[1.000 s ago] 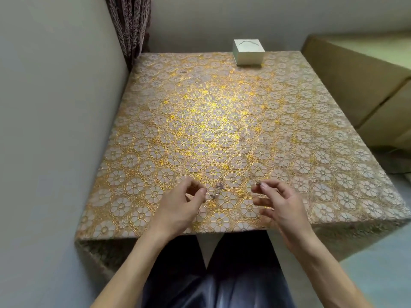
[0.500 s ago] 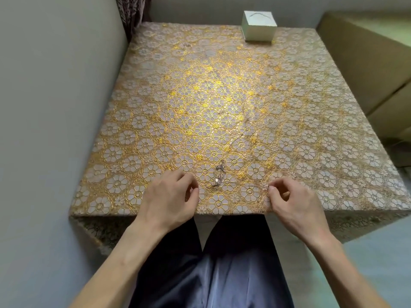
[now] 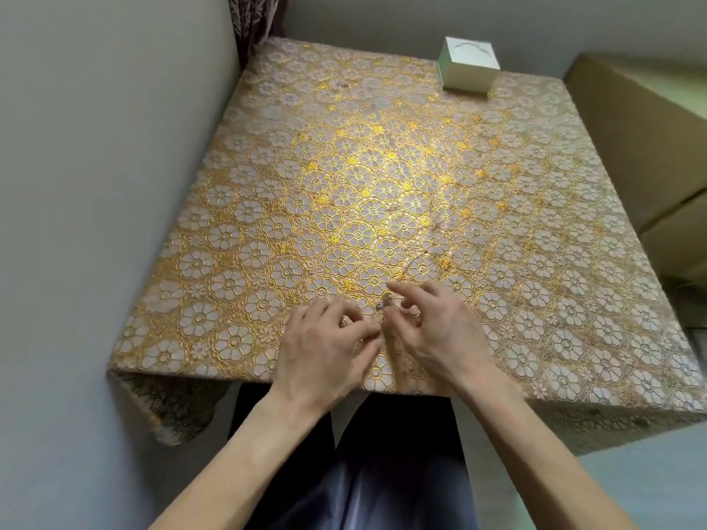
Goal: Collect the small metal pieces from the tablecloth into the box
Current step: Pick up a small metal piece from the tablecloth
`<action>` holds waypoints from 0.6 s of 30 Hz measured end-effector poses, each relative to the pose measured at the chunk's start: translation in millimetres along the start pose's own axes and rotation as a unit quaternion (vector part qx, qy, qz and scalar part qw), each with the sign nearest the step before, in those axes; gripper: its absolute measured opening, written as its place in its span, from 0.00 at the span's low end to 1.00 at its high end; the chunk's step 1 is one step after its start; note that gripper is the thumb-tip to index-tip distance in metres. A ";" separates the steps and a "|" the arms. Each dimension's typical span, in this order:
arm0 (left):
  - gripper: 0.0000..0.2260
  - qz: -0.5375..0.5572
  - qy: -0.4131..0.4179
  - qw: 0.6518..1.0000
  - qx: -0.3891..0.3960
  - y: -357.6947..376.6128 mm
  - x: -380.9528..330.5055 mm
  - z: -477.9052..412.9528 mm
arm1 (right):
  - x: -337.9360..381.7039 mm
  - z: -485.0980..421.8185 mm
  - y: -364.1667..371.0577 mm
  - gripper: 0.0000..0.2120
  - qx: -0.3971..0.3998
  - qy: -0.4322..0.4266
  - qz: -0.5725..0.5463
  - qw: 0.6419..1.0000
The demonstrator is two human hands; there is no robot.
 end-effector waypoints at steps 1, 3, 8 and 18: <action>0.12 0.006 0.001 1.000 -0.013 2.1 0.9 1.1 | 1.5 -2.9 2.7 0.18 0.004 -0.006 0.013 1.000; 0.12 0.015 0.003 0.999 -0.029 4.7 2.3 2.0 | 2.0 -5.5 5.4 0.12 -0.002 -0.015 0.010 1.000; 0.13 0.016 0.011 1.000 -0.020 5.7 5.4 -1.3 | -2.3 -9.5 5.2 0.05 0.000 -0.026 -0.026 0.999; 0.03 0.319 -0.127 0.939 -0.001 -18.4 8.1 -29.1 | 6.5 -13.7 -28.4 0.05 0.069 0.058 -0.295 0.951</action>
Point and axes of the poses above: each hand's wrist, its own z-axis away from the middle knuckle, its own y-axis out of the palm, x = y × z, the point moved 1 cm from there along -z, towards the middle knuckle, and after that the axes turned 11 degrees about y, right-handed, at the moved point
